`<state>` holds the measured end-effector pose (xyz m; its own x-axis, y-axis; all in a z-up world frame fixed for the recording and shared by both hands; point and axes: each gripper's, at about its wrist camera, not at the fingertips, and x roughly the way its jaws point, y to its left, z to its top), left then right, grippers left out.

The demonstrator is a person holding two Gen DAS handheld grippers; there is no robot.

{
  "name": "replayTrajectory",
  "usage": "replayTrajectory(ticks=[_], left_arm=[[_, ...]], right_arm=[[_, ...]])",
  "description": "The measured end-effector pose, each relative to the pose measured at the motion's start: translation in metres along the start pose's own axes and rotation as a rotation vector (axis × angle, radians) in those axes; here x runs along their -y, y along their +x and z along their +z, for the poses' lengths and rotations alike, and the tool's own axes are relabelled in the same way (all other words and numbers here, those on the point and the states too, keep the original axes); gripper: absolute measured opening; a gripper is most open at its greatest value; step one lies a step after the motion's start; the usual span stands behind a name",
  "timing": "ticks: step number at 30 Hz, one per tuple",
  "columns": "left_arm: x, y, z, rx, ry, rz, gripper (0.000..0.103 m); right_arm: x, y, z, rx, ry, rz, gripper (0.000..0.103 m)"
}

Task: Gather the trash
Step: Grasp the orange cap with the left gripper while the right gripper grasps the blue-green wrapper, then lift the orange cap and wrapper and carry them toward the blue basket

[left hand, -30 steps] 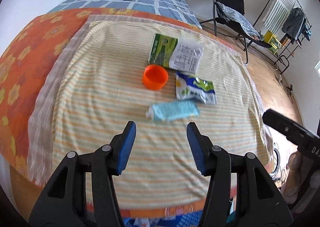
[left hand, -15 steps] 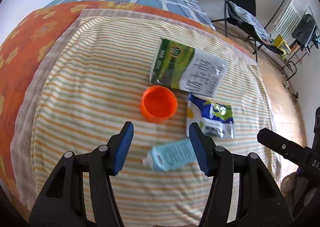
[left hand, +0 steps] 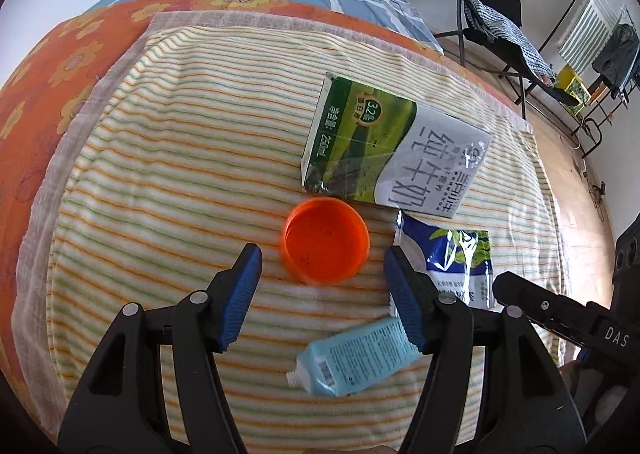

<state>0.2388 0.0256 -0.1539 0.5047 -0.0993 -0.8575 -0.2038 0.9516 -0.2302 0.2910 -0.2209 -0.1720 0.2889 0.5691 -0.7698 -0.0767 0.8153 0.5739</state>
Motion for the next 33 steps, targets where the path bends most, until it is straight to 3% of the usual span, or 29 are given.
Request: replayTrajectory(ticks=[8,17,22,25,33], left_arm=[[0.0,0.009,0.004,0.002,0.013,0.02,0.065],[-0.001,0.017,0.006,0.007,0.017,0.036,0.065],[0.0,0.018,0.006,0.013,0.029,0.049,0.063],[-0.002,0.017,0.007,0.016,0.033,0.053,0.051],[-0.019,0.008,0.008,0.028,-0.004,0.053,0.051]], right_arm=[[0.001,0.009,0.004,0.015,0.028,0.013,0.055],[-0.001,0.02,0.007,0.002,0.012,-0.008,0.016],[-0.005,0.021,0.009,0.011,0.001,-0.001,0.011],[-0.012,0.016,0.01,0.034,-0.03,-0.013,0.009],[-0.039,0.0,0.008,0.087,-0.157,-0.029,0.003]])
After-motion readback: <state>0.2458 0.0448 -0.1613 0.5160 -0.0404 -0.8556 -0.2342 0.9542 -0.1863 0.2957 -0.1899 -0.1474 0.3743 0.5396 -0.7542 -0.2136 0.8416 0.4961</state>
